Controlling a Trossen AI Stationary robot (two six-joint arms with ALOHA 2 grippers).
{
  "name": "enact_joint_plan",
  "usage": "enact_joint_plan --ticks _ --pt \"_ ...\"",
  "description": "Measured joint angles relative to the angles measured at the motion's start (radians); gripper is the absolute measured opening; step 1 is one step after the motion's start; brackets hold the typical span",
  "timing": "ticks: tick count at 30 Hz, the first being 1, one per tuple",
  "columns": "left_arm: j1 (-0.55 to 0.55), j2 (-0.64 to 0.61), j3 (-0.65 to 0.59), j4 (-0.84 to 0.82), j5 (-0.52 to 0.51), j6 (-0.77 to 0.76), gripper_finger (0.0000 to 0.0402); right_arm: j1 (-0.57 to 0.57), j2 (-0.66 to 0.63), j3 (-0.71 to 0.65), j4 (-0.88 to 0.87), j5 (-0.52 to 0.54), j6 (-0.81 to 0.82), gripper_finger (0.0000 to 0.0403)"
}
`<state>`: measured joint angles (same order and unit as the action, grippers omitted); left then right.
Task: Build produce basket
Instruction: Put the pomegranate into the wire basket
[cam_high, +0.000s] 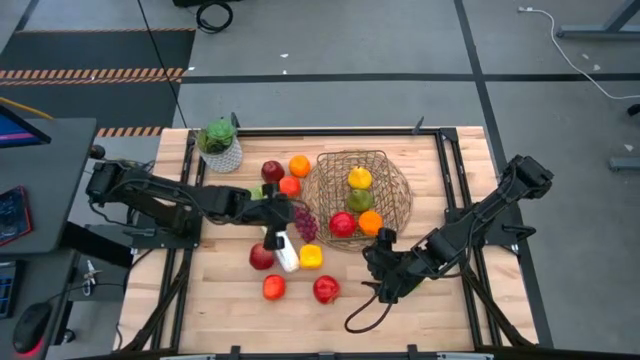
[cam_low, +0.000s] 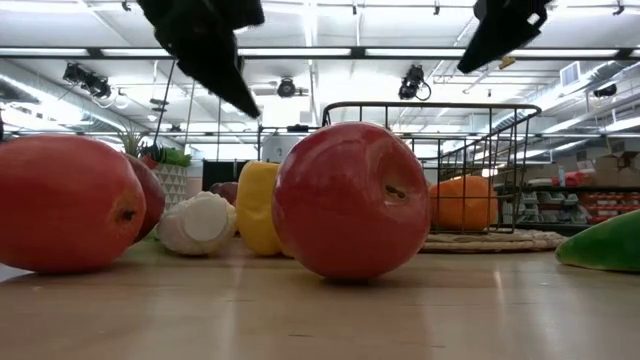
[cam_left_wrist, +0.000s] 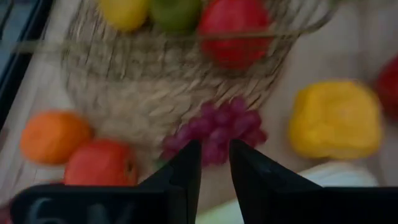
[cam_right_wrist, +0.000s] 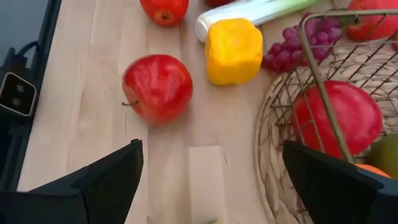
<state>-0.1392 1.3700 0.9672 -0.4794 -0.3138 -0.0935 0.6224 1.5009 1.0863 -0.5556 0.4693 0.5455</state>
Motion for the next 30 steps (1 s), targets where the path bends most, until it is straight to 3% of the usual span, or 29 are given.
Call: enact_joint_plan --ticks 5,9,23,30 --pt "0.006 0.006 0.0 -0.072 0.012 -0.001 0.0102 0.017 0.0 -0.064 0.116 0.039 -0.003 0.0384" --pt "0.004 0.006 0.0 -0.093 0.082 -0.008 0.0102 0.018 0.0 -0.101 0.182 0.046 -0.004 0.0384" --pt "0.004 0.006 0.0 -0.077 0.098 -0.041 0.0103 0.018 0.0 -0.118 0.221 0.047 -0.031 0.0384" --pt "-0.044 -0.012 0.111 -0.307 0.091 -0.072 0.0101 0.019 0.0 -0.118 0.239 0.078 -0.023 0.0384"
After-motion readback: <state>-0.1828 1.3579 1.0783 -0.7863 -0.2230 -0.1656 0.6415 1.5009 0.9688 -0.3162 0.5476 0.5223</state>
